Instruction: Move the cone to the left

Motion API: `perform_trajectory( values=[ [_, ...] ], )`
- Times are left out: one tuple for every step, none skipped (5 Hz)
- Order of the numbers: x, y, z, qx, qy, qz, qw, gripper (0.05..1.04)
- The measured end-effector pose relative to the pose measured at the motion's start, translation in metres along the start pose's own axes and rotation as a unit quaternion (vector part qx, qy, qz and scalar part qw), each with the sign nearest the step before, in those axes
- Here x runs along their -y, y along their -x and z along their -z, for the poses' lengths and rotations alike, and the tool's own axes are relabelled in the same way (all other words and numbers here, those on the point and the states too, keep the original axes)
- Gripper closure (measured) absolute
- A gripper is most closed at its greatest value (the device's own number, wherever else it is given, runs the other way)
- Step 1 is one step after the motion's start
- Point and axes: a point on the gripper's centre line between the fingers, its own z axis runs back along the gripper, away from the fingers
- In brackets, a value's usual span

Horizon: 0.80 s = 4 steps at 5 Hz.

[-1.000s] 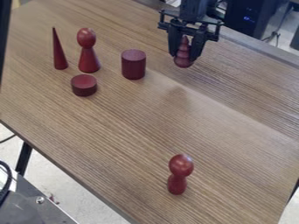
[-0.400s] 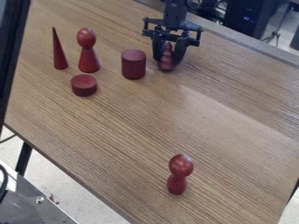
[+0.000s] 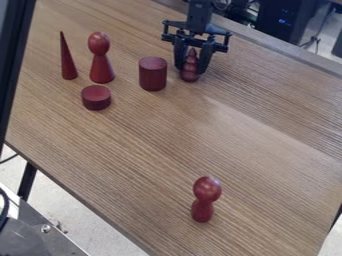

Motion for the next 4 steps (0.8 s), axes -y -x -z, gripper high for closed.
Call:
perform_trajectory(
  values=[
    [0.0015, 0.0021, 0.0073, -0.001, -0.004, 0.000, 1.0000, 0.229],
    [0.0038, 0.0047, 0.0057, -0.003, 0.005, 0.000, 1.0000, 0.070],
    [0.0071, 0.0061, 0.0056, -0.008, 0.015, -0.004, 0.9998, 0.077],
    [0.0113, 0.0033, 0.0003, -0.003, 0.027, -0.004, 0.9996, 0.084]
  ],
)
